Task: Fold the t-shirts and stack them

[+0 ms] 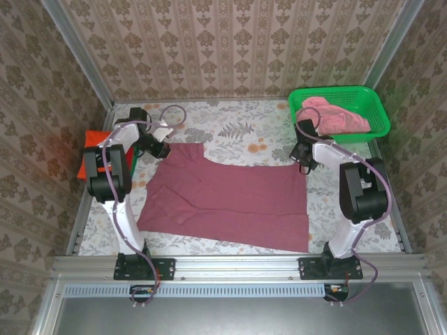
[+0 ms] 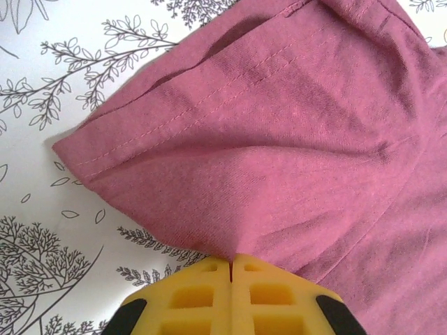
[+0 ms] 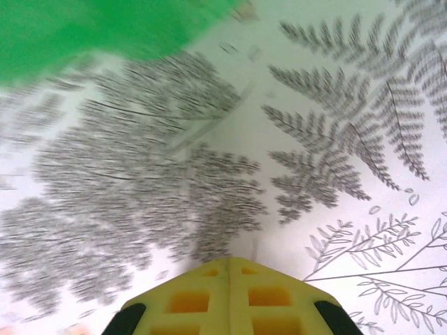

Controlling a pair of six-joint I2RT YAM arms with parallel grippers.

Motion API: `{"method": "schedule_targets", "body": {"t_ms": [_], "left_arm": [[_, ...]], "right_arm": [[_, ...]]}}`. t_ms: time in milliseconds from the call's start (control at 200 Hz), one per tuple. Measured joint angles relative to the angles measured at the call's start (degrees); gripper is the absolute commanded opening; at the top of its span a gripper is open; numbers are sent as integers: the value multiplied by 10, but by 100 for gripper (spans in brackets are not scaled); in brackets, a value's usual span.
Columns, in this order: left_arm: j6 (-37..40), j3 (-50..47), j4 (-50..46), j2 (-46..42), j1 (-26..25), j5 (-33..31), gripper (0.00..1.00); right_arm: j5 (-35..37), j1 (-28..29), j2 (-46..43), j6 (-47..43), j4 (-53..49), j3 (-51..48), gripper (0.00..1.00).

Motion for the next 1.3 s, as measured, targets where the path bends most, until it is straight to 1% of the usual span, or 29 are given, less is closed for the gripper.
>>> {"method": "schedule_targets", "body": {"t_ms": [90, 165, 460, 665, 765, 1035, 1185, 1300], "left_arm": [[0, -1, 7, -3, 3, 1, 0], [0, -1, 15, -9, 5, 3, 0], [-7, 7, 41, -26, 35, 17, 0], [-7, 8, 45, -35, 42, 20, 0], [-9, -25, 58, -63, 41, 23, 0], [-14, -116, 82, -147, 41, 24, 0], [31, -194, 100, -205, 41, 30, 0], [71, -206, 93, -227, 42, 45, 0]], "right_arm": [[0, 7, -28, -10, 17, 1, 0], [0, 11, -33, -17, 24, 10, 0], [6, 10, 24, -63, 37, 110, 0], [-1, 9, 29, -79, 48, 116, 0], [-6, 9, 11, -84, 56, 97, 0], [-17, 9, -81, -99, 60, 19, 0], [-34, 8, -126, -102, 59, -25, 0], [-47, 8, -162, -102, 58, -55, 0]]}}
